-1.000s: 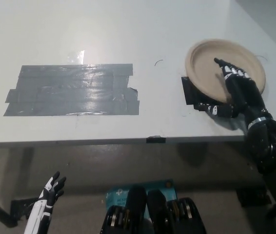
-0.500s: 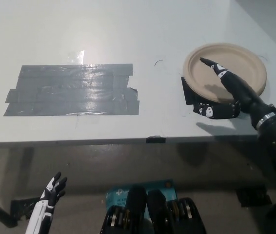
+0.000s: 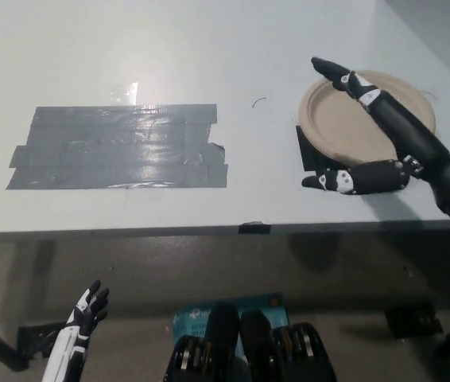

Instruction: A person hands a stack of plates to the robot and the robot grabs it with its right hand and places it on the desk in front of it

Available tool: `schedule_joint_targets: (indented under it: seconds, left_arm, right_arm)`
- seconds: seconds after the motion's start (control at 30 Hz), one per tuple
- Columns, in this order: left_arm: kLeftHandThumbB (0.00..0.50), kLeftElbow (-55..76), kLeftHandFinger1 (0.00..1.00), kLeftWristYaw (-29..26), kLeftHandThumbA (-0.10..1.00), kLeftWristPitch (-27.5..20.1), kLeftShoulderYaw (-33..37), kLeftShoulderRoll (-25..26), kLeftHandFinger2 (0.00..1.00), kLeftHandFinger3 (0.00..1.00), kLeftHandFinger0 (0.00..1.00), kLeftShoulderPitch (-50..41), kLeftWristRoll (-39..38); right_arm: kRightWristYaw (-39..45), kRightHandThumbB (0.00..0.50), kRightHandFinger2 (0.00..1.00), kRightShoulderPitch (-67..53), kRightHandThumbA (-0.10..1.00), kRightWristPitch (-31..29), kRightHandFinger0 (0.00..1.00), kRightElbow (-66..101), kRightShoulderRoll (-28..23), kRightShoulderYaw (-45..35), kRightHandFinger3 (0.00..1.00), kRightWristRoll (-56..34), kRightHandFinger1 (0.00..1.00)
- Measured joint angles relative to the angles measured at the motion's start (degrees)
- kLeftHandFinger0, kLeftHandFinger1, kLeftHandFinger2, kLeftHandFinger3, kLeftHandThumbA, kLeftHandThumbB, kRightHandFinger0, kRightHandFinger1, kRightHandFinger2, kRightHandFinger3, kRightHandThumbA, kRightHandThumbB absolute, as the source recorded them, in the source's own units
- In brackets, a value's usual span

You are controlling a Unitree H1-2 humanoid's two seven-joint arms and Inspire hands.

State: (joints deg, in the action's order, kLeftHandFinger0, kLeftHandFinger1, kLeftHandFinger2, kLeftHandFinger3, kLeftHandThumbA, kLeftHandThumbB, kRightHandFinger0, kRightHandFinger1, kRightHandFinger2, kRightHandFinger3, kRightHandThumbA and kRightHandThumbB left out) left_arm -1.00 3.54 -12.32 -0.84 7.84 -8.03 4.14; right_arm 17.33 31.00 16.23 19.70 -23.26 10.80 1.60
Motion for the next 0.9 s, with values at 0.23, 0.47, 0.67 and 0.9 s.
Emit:
schedule_joint_targets:
  seconds: [0.23,0.47,0.67,0.9]
  left_arm:
    - [0.254,-0.03,1.0,0.0,1.0,0.13,0.03,0.0,1.0,1.0,1.0,0.52,-0.03]
    - [0.25,0.18,1.0,0.04,1.0,0.15,-0.01,0.26,1.0,1.0,1.0,0.64,-0.21]
    - [0.246,0.19,1.0,0.04,1.0,0.06,-0.03,0.26,1.0,1.0,1.0,1.01,-0.6]
    - [0.244,0.24,1.0,0.03,1.0,0.06,-0.16,0.37,1.0,1.0,1.0,1.45,-0.74]
  right_arm:
    - [-0.18,0.403,1.0,-8.81,0.98,0.77,1.0,12.83,0.17,-1.54,1.0,-5.52,1.0]
    - [-2.16,0.195,1.0,-26.96,0.94,-1.61,1.0,21.79,7.18,-3.94,1.0,-9.73,1.0]
    - [-5.46,0.149,1.0,-34.81,0.93,-6.98,1.0,4.64,18.6,-3.66,1.0,-7.6,1.0]
    - [-8.2,0.102,1.0,-33.29,0.87,-11.73,1.0,-8.36,19.69,-3.23,1.0,-2.01,1.0]
